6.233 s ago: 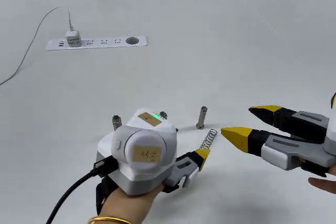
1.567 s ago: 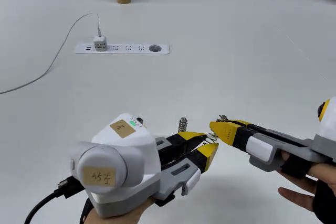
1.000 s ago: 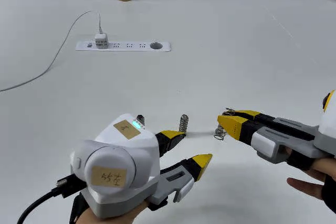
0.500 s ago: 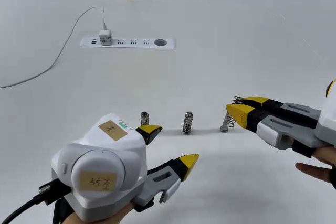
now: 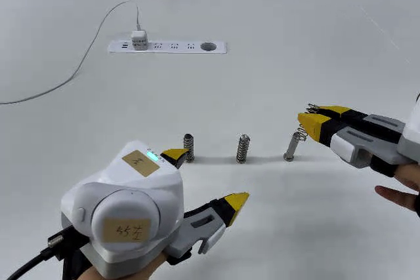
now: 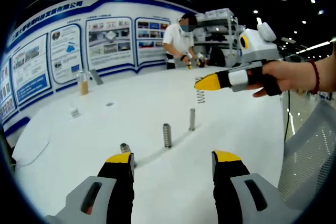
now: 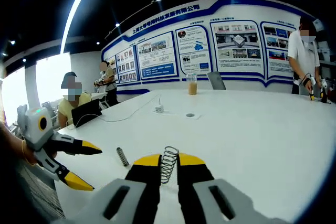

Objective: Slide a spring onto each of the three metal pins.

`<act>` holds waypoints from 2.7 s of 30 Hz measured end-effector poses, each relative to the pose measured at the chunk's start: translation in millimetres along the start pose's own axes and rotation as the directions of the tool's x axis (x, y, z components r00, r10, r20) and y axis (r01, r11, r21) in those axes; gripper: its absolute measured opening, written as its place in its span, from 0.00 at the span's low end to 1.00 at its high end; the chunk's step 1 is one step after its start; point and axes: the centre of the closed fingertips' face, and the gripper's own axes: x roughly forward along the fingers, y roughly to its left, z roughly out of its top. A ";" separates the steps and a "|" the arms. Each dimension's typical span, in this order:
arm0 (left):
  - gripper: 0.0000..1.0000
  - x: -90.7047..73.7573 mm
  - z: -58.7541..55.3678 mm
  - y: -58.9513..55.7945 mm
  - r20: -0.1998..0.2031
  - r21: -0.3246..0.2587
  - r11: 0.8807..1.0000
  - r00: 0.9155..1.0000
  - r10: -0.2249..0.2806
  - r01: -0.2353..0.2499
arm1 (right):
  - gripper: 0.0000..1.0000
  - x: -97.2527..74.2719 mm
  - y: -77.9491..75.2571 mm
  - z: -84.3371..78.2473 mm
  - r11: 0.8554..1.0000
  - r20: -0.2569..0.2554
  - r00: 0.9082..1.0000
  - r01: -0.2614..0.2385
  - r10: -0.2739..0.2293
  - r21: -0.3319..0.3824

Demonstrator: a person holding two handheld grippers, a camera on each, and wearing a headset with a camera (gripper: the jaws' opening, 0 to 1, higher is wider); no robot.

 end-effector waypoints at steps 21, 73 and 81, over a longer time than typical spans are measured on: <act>0.84 2.4 -17.0 10.8 -0.040 -0.067 0.998 0.999 0.016 -0.019 | 0.12 21.0 -20.8 -16.0 0.997 -0.025 0.998 0.048 -0.049 -0.053; 0.84 2.8 -21.2 10.7 -0.052 -0.083 0.997 0.999 0.005 -0.009 | 0.12 29.2 -14.0 -51.6 0.971 -0.124 0.990 0.031 -0.062 -0.239; 0.83 2.3 -21.9 11.6 -0.055 -0.082 0.997 0.998 0.007 -0.011 | 0.12 30.3 -15.4 -61.7 0.973 -0.150 0.986 0.033 -0.068 -0.228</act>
